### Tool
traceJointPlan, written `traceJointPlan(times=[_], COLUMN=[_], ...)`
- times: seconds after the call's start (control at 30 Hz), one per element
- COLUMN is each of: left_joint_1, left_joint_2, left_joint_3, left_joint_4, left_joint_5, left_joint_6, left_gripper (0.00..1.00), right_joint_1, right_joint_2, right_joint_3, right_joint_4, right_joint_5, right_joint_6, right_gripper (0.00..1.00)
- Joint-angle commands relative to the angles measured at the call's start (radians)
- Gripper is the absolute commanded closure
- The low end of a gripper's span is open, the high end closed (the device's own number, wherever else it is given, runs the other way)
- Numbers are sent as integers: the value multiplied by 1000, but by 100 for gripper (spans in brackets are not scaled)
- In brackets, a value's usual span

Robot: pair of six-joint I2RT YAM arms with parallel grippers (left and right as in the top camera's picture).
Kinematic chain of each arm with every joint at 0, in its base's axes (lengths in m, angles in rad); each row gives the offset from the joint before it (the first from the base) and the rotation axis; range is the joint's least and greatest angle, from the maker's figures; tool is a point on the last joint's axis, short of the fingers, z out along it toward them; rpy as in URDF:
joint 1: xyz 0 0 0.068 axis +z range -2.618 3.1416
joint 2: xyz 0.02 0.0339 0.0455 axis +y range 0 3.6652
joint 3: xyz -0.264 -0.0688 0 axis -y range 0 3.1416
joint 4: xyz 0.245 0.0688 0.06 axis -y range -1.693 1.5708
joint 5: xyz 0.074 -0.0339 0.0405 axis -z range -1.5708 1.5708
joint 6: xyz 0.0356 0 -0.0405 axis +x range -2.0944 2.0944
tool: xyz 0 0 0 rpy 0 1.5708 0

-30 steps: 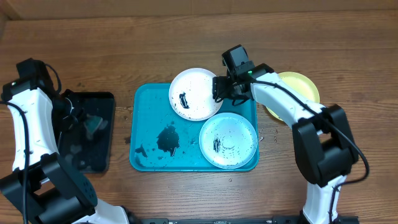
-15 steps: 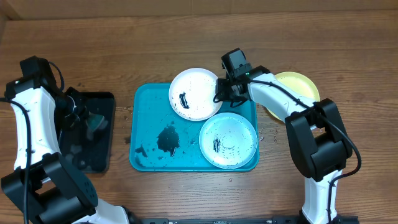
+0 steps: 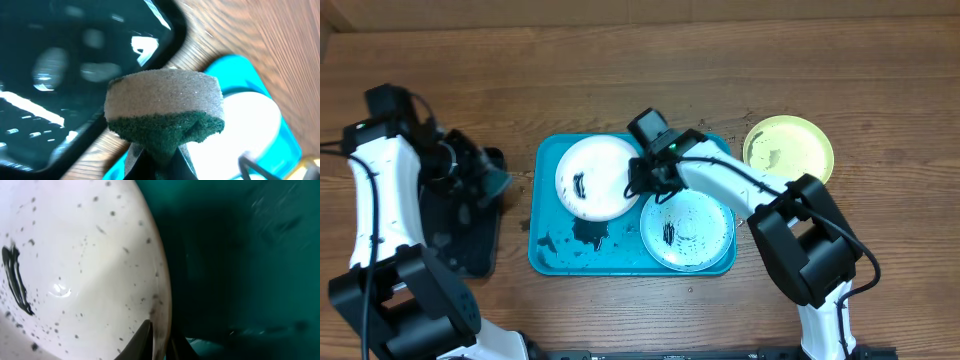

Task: Clean dirty plates on tray and stack at the side
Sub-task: 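Reach the right gripper back and grip the rim of the upper white plate, then scrub the white plate with the sponge in the left gripper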

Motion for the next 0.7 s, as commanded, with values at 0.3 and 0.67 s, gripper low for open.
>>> traceJointPlan(times=[0.3,0.67], left_joint_1=[-295,-428], left_joint_2=[-9,-7], left_joint_3=[-6,-6], left_joint_4=[-1,2], left_joint_5=[18,-97], left_joint_6=[115,6], left_gripper=[96,96], right_joint_1=[44,41], right_joint_2=[-6,-11], right_joint_3=[1,11], right_joint_4=[-108,-121], right_joint_5=[-105,-143], right_joint_6=[58,31], right_gripper=[89,80])
